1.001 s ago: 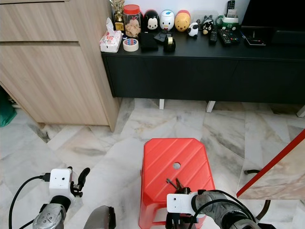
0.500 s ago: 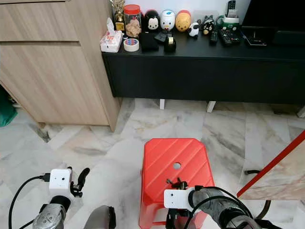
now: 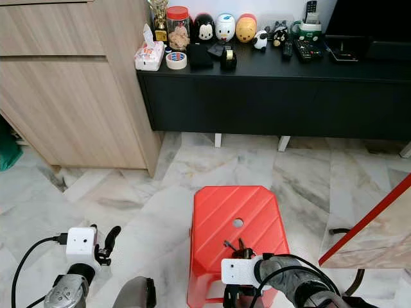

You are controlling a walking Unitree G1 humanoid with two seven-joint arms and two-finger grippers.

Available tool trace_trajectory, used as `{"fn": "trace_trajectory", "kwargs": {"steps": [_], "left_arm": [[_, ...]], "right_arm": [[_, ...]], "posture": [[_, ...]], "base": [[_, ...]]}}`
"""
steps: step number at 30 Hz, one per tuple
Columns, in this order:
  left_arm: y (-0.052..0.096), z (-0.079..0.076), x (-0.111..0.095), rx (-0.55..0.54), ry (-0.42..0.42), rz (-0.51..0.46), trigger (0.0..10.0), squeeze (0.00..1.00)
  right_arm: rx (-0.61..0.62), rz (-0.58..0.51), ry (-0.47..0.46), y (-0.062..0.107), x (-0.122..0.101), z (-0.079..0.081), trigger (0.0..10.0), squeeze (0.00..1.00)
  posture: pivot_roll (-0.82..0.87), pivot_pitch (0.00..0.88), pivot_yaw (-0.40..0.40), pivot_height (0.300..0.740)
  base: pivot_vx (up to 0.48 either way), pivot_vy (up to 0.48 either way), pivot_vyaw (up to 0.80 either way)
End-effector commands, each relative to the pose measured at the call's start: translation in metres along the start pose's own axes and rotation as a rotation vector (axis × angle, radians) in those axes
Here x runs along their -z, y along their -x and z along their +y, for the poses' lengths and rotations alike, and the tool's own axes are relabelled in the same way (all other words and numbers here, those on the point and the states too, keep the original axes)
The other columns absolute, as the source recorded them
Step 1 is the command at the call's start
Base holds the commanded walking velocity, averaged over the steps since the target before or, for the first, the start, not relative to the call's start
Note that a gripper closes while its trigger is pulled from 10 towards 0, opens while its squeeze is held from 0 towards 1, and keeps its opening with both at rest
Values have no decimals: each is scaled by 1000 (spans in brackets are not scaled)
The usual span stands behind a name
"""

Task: Hang keys on a hook

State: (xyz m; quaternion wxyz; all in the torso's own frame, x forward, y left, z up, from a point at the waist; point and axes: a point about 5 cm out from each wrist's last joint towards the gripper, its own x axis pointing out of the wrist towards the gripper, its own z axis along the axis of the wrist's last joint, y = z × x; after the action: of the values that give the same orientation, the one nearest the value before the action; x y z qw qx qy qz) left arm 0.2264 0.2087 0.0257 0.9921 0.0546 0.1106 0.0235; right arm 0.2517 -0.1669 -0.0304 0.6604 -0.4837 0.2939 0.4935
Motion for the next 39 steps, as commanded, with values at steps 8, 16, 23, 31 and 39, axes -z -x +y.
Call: {"fn": "trace_trajectory", "kwargs": {"steps": [8,16,23,31,39], "left_arm": [[4,3,6,-14,-16,16,10000,0],[5,3,6,-14,-17,18,10000,0],[5,3,6,-16,-19,18,10000,0],[6,3,8,-18,-20,25,10000,0],[8,3,9,-18,-20,30,10000,0]], "right_arm": [[-2,38,15,-1,3,2,10000,0],[16,48,17,-3,3,3,10000,0],[19,42,16,-5,0,6,8314,0],[9,55,26,-7,1,10,0,0],[2,94,32,-6,8,16,9059,0]], "posture": [[77,83,-29,631],[79,85,-29,631],[81,90,-28,631],[81,97,-28,631],[81,102,-28,631]], "base": [[0,0,0],[0,0,0],[0,0,0],[0,0,0],[0,0,0]]}}
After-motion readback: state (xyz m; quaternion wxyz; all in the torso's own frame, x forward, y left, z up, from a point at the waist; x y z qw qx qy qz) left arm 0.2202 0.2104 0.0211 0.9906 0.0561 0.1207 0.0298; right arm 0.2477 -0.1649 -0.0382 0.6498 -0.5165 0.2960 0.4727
